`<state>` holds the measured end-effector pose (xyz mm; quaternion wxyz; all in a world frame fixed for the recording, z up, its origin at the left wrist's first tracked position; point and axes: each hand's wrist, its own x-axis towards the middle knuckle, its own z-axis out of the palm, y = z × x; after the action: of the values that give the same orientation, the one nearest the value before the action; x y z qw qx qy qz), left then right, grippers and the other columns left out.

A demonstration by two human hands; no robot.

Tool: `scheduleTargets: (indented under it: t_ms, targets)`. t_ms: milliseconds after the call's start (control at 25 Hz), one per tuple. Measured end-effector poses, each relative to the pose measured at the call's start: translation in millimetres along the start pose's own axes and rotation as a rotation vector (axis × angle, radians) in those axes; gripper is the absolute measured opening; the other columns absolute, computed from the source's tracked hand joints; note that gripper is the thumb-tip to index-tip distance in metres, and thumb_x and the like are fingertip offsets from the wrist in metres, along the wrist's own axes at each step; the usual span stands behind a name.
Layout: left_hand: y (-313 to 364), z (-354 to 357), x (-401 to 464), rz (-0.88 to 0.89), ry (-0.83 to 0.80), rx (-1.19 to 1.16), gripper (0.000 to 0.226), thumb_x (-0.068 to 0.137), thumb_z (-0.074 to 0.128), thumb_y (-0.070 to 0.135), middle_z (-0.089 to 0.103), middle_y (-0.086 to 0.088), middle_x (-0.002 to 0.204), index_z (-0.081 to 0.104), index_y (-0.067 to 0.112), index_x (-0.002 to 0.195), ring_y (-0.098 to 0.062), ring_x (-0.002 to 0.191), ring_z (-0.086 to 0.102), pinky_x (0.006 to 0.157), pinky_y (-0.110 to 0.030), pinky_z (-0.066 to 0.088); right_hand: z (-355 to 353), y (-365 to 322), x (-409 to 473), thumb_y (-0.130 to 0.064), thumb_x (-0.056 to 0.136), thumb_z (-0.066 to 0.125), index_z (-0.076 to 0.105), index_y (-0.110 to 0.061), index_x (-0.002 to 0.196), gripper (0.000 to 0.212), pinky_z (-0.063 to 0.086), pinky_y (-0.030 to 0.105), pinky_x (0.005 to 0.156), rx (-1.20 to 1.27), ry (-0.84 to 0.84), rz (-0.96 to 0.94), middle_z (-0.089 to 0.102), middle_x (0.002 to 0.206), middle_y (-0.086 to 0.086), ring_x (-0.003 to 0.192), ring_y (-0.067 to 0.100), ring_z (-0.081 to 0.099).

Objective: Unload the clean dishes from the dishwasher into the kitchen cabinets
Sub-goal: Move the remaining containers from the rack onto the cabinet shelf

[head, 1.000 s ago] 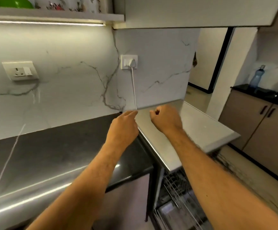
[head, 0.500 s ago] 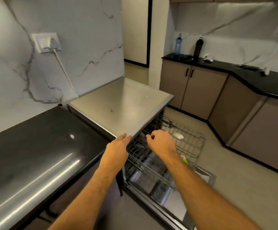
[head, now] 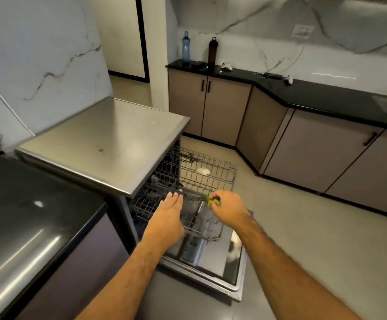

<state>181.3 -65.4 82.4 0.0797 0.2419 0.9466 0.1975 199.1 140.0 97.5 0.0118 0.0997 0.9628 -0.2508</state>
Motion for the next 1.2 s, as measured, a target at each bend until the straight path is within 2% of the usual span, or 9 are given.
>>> scheduleTargets:
  t_ms: [120, 240, 640, 880, 1080, 1200]
  targets:
    - [14.5, 28.7, 9.8, 0.033, -0.066, -0.004, 0.074, 0.092, 0.041, 0.007, 0.003, -0.003, 0.164, 0.005, 0.011, 0.156, -0.018, 0.151, -0.004, 0.123, -0.033, 0.007, 1.3, 38.2, 0.6, -0.025, 0.097, 0.056, 0.065, -0.024, 0.108, 0.014, 0.044, 0.021, 0.076, 0.013, -0.030, 0.029, 0.063, 0.107, -0.004, 0.089, 0.009, 0.055]
    - [22.6, 48.4, 26.8, 0.014, -0.118, 0.024, 0.070, 0.096, 0.041, 0.014, 0.003, -0.004, 0.164, 0.005, 0.010, 0.156, -0.018, 0.151, -0.002, 0.123, -0.033, 0.008, 0.0, 72.5, 12.5, -0.027, 0.096, 0.057, 0.065, -0.025, 0.112, 0.018, 0.050, 0.026, 0.086, 0.019, -0.050, 0.040, 0.062, 0.116, 0.000, 0.097, 0.013, 0.058]
    - [107.2, 101.3, 97.9, -0.196, -0.075, -0.045, 0.068, 0.101, 0.043, 0.023, 0.005, -0.002, 0.164, 0.006, 0.011, 0.156, -0.017, 0.151, 0.000, 0.120, -0.027, 0.005, -36.5, 182.4, 88.5, -0.026, 0.096, 0.057, 0.062, -0.025, 0.115, 0.020, 0.044, 0.022, 0.082, 0.038, -0.166, -0.081, 0.061, 0.117, -0.001, 0.092, 0.011, 0.054]
    - [100.9, 110.3, 123.7, -0.276, -0.088, -0.066, 0.067, 0.100, 0.043, 0.022, 0.007, -0.001, 0.164, 0.008, 0.013, 0.157, -0.015, 0.150, 0.001, 0.119, -0.026, 0.004, -18.8, 189.3, 131.5, -0.026, 0.095, 0.058, 0.062, -0.025, 0.117, 0.023, 0.049, 0.030, 0.090, 0.044, -0.236, -0.086, 0.062, 0.119, 0.001, 0.101, 0.018, 0.059]
    - [77.6, 118.0, 174.4, -0.295, -0.117, -0.111, 0.069, 0.100, 0.043, 0.023, 0.005, 0.000, 0.164, 0.005, 0.014, 0.157, -0.016, 0.150, 0.002, 0.122, -0.031, 0.007, -17.4, 184.7, 175.1, -0.029, 0.096, 0.056, 0.060, -0.027, 0.121, 0.026, 0.051, 0.032, 0.092, -0.060, -0.335, -0.112, 0.060, 0.121, 0.003, 0.103, 0.020, 0.060]
    - [63.1, 131.7, 204.5, -0.300, -0.170, -0.148, 0.070, 0.100, 0.045, 0.025, 0.006, 0.000, 0.164, 0.006, 0.015, 0.157, -0.015, 0.150, 0.003, 0.123, -0.031, 0.011, -24.5, 192.6, 207.2, -0.028, 0.096, 0.056, 0.059, -0.026, 0.125, 0.029, 0.047, 0.030, 0.092, -0.106, -0.335, -0.079, 0.057, 0.125, 0.003, 0.108, 0.022, 0.059]
